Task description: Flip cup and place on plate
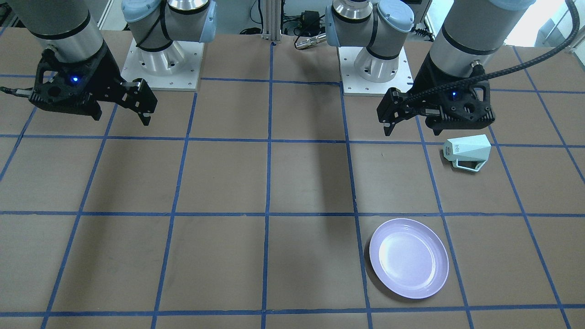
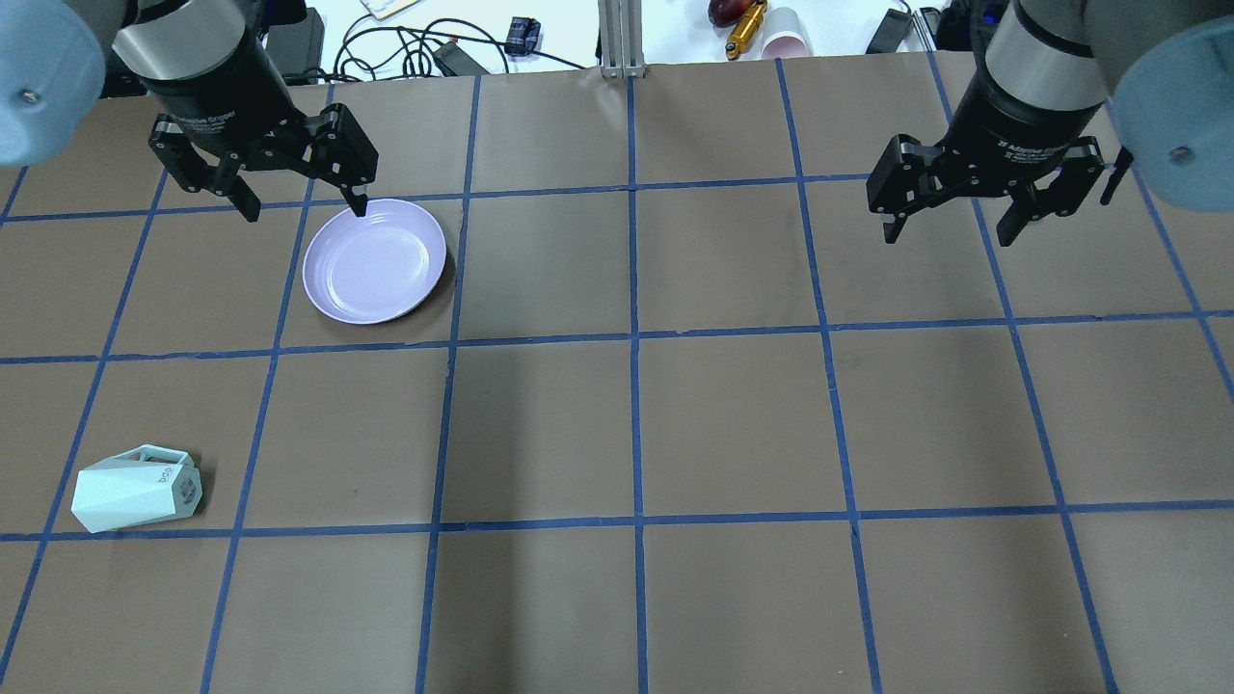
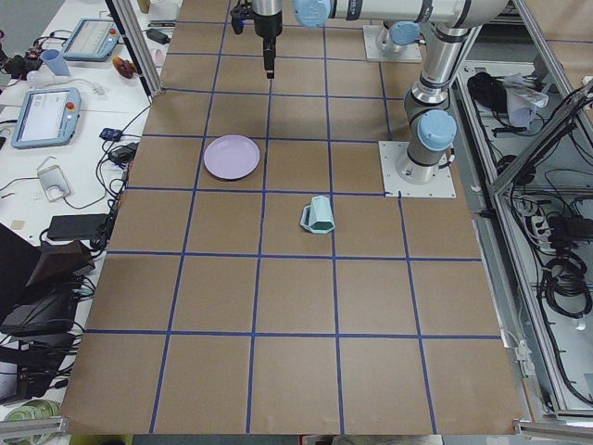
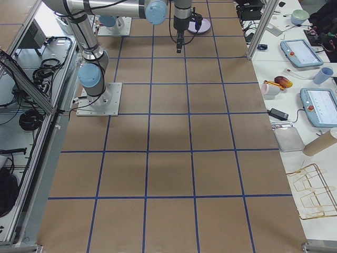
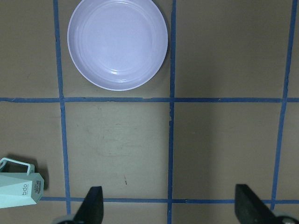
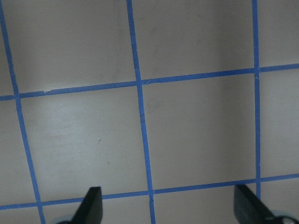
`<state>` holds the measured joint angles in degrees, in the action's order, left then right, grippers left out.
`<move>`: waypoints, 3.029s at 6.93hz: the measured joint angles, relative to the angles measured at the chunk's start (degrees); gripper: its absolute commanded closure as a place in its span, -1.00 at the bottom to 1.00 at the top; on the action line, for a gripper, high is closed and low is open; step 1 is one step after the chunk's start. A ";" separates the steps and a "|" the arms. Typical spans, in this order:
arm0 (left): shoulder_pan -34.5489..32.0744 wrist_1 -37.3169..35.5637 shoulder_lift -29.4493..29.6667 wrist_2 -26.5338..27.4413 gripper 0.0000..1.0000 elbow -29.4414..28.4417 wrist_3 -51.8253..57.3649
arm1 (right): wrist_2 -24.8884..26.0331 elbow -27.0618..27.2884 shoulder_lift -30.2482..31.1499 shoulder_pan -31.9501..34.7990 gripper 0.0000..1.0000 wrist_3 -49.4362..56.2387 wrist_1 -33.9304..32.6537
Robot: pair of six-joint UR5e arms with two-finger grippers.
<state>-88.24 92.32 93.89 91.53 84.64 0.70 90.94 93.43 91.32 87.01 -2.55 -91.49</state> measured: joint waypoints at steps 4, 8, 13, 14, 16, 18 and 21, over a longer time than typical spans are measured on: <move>0.00 -0.03 -0.02 0.06 -1.00 0.08 0.00 | 0.03 0.00 0.00 0.00 -1.00 0.00 0.00; -0.11 -0.29 -0.19 -0.43 -1.00 0.00 0.00 | 0.03 0.00 0.00 0.00 -1.00 0.00 0.00; 0.15 -0.07 0.27 -0.08 -1.00 0.14 -0.12 | 0.03 0.00 0.00 0.00 -1.00 0.00 0.00; 0.98 -0.25 0.36 0.04 -1.00 0.48 -0.03 | 0.03 0.00 0.00 0.00 -1.00 0.00 0.00; 4.04 -0.76 0.14 -0.08 -1.00 1.43 -0.02 | 0.03 0.00 0.00 0.00 -1.00 0.00 0.00; 8.69 -0.82 0.39 -0.67 -1.00 1.50 0.82 | 0.03 0.00 0.00 0.00 -1.00 0.00 0.00; 18.07 -0.71 0.81 -1.56 -1.00 1.31 8.09 | 0.03 0.00 0.00 0.00 -1.00 0.00 0.00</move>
<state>-70.17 91.61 94.70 89.96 85.95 8.79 90.97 93.43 91.32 87.01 -2.55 -91.49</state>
